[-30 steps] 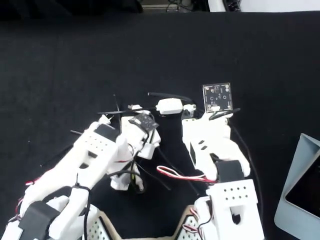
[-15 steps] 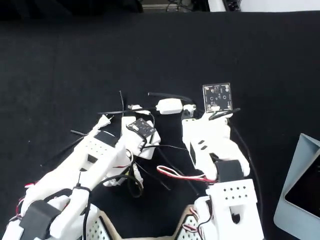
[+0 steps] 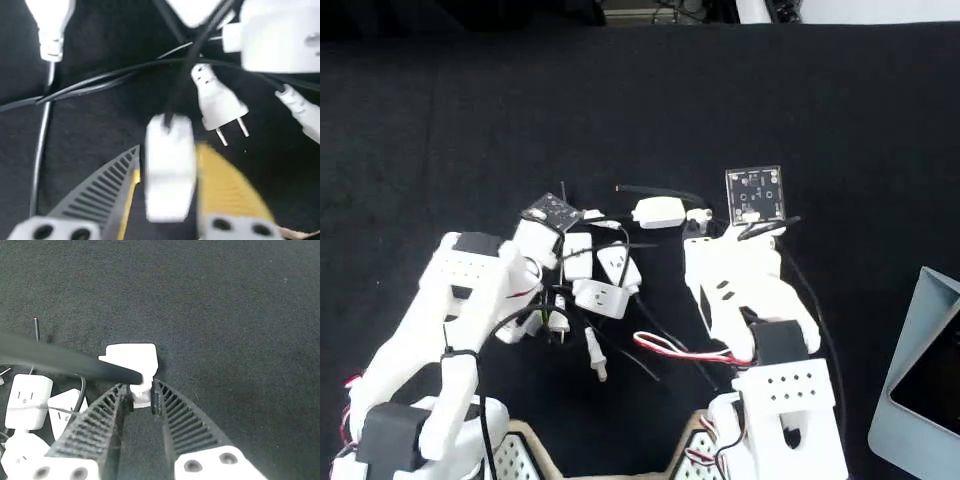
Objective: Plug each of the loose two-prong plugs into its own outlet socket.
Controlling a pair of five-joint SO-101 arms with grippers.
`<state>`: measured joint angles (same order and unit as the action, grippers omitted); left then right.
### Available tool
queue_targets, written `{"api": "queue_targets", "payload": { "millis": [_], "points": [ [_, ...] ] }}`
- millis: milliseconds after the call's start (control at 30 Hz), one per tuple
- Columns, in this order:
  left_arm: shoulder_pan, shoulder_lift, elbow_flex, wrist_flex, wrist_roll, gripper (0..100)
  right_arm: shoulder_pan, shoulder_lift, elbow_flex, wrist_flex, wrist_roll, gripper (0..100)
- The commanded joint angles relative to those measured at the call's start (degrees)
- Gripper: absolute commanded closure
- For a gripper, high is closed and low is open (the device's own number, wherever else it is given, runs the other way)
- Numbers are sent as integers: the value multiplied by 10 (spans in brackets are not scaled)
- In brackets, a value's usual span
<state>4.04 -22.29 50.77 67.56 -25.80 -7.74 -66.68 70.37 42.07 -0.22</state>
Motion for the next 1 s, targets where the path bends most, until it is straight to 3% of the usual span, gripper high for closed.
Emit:
{"api": "queue_targets", "payload": {
  "millis": [0,300,567,667,833,967],
  "points": [
    [-36,-10,-44,-16,-7,705,-9,-7,-5,-11,-1,984],
    [-127,-4,-104,-18,-56,716,-9,-7,-5,-11,-3,984],
    [-151,-3,-79,-72,-57,715,-10,-7,-5,-11,-3,984],
    [-146,-11,-98,-34,-56,716,-10,-7,-5,-11,-3,984],
    [-96,-29,-155,102,-54,718,-10,-7,-5,-11,-3,984],
    [-57,-40,-115,98,-53,719,-10,-7,-5,-11,-3,984]
  ]
}}
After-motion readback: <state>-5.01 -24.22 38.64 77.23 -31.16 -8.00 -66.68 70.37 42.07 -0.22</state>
